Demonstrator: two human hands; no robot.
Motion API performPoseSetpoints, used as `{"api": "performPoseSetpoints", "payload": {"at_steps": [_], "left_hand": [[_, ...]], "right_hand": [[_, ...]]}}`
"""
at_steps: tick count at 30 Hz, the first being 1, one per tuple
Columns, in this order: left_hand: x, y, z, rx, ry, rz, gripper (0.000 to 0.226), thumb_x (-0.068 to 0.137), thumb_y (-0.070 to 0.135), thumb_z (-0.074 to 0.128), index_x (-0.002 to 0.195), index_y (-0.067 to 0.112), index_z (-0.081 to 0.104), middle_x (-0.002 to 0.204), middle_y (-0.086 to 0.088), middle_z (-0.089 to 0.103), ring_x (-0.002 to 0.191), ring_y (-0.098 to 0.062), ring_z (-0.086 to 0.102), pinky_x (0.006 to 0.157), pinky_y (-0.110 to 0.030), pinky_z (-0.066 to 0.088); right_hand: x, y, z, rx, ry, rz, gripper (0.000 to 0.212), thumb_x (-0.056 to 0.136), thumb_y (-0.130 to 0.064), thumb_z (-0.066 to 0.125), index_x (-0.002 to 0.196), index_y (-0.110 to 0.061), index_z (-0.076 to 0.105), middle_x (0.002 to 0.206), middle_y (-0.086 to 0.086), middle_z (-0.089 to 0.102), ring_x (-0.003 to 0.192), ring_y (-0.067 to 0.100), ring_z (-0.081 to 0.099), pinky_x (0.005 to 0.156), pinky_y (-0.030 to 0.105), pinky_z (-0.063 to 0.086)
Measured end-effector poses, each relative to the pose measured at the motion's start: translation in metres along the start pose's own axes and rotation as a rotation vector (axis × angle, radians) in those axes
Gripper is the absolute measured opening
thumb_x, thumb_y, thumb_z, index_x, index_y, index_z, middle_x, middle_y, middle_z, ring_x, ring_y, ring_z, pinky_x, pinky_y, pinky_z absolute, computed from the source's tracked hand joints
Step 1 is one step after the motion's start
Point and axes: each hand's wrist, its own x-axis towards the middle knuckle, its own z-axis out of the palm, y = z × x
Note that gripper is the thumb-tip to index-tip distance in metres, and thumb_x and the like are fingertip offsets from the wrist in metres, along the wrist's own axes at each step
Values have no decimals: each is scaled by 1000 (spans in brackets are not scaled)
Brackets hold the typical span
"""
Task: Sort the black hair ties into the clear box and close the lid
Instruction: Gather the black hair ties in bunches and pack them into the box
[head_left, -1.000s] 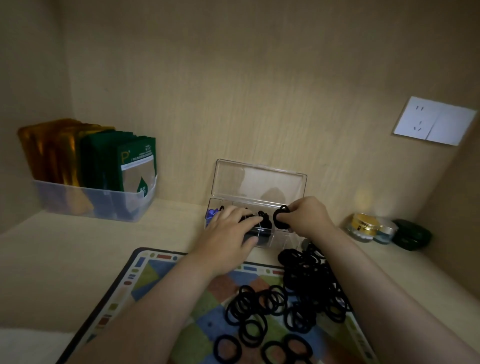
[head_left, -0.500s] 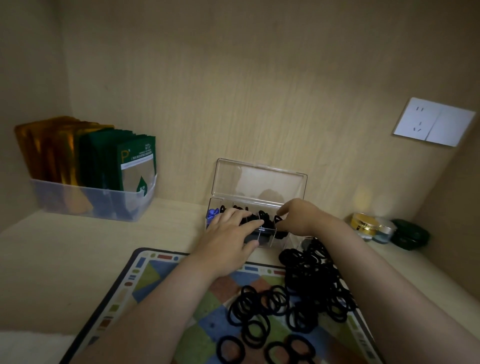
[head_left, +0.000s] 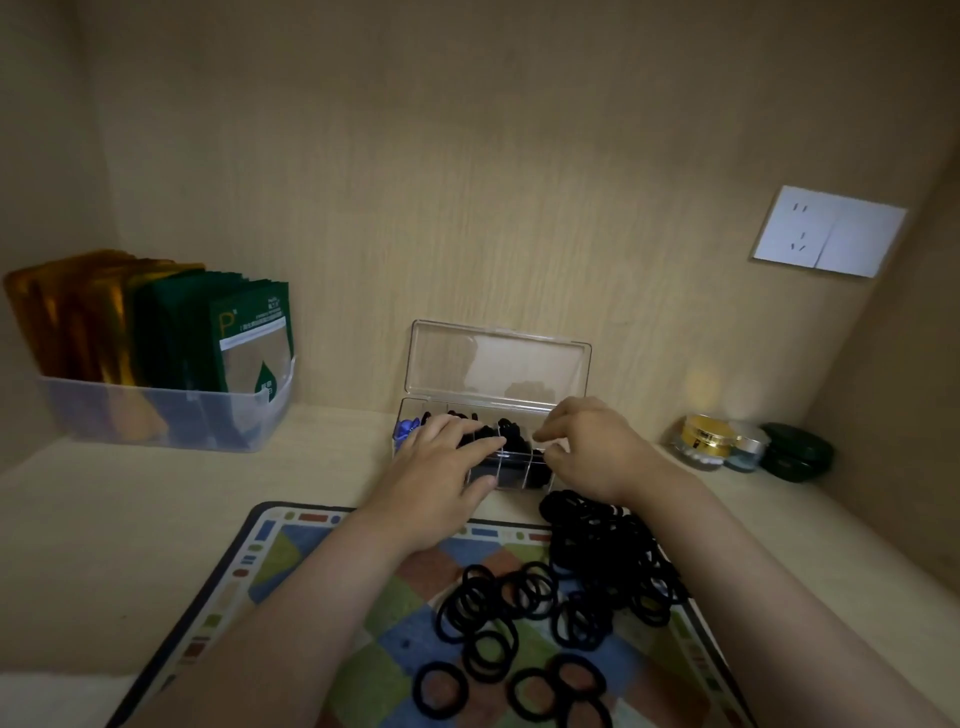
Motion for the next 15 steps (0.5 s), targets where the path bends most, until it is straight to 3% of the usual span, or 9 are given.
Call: {"api": "performPoseSetpoints", "payload": {"at_steps": [3,6,9,12,15], "left_hand": [[0,7,-8,-1,105,50,46,97,43,51,143,39,46,142,17,42,137,-7,26,111,-29,20],[-1,20,-22,13,92,97,24,97,39,53,119,38,64,111,19,55,113,-3,43,92,-23,29],[-6,26,-38,-14,-143,-2,15,96,38,54,98,35,69,91,17,64,87,-2,58,76,-27,46],[-10,28,-51,-150,-450,-163,10,92,37,62,91,33,71,88,14,69,84,-5,64,79,-29,54],[-10,32,-57,-191,-597,-230,15,87,41,68,91,29,76,86,12,73,79,-4,65,79,-27,52]], "right_hand": [[-10,1,-7,172,101,-15,30,92,-20,54,115,-26,73,117,-6,60,104,11,58,94,30,46],[-26,-9,-9,320,105,-61,23,90,-16,60,98,-32,76,96,-17,65,75,-4,58,72,12,42],[-40,-19,-2,484,-25,-113,17,90,-17,67,93,-30,78,85,-18,70,73,-10,61,68,8,45],[-47,-26,3,537,-189,-150,10,89,-22,72,92,-29,79,82,-12,74,68,-5,62,65,12,48],[-51,-28,3,507,-280,-167,10,87,-33,72,93,-31,80,85,-15,74,70,-7,63,65,10,44]]}}
